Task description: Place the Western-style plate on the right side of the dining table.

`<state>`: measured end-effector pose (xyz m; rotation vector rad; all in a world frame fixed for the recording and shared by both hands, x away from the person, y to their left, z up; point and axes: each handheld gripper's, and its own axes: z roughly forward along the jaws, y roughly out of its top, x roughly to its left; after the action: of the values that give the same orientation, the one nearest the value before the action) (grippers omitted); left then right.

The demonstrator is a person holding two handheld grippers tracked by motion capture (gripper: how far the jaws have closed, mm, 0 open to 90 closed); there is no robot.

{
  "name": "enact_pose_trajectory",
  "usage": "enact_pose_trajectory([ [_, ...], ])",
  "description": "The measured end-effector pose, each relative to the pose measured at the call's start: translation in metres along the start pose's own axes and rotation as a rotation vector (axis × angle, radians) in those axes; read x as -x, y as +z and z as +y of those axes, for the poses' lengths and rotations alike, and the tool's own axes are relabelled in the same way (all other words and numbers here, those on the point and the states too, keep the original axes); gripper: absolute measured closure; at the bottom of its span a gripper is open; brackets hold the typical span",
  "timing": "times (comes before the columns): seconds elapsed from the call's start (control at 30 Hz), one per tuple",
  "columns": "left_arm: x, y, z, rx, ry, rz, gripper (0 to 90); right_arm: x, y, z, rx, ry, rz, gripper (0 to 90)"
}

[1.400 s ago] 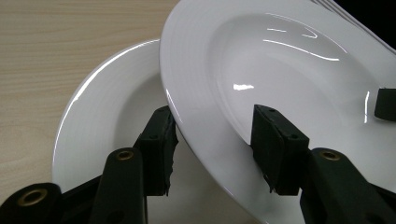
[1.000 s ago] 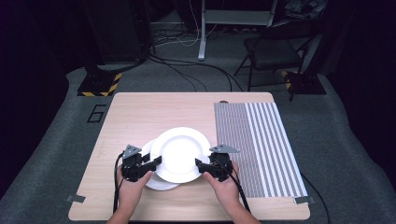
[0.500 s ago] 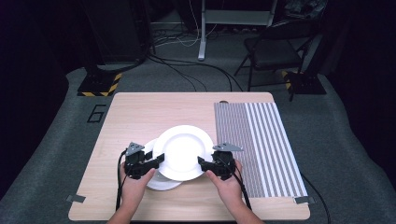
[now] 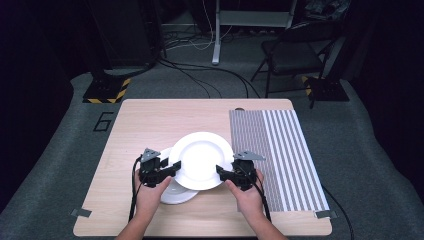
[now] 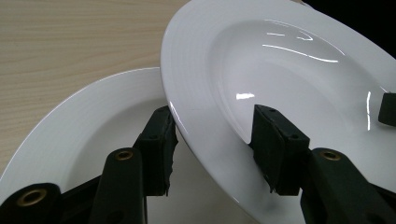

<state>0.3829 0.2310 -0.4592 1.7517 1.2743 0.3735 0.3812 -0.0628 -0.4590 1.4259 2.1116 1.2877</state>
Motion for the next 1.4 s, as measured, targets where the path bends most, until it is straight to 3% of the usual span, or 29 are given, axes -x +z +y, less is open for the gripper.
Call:
enact_pose_trajectory([
  [0.57,0.024,0.024,0.009,0.006,0.023,-0.066,50.6,0.019,-0.023,-0.009,0.030,0.038,-0.070,39.9],
  [1.4,0.065,0.060,0.026,-0.018,0.115,-0.173,52.2,0.049,-0.061,-0.028,0.070,0.127,-0.196,40.0],
])
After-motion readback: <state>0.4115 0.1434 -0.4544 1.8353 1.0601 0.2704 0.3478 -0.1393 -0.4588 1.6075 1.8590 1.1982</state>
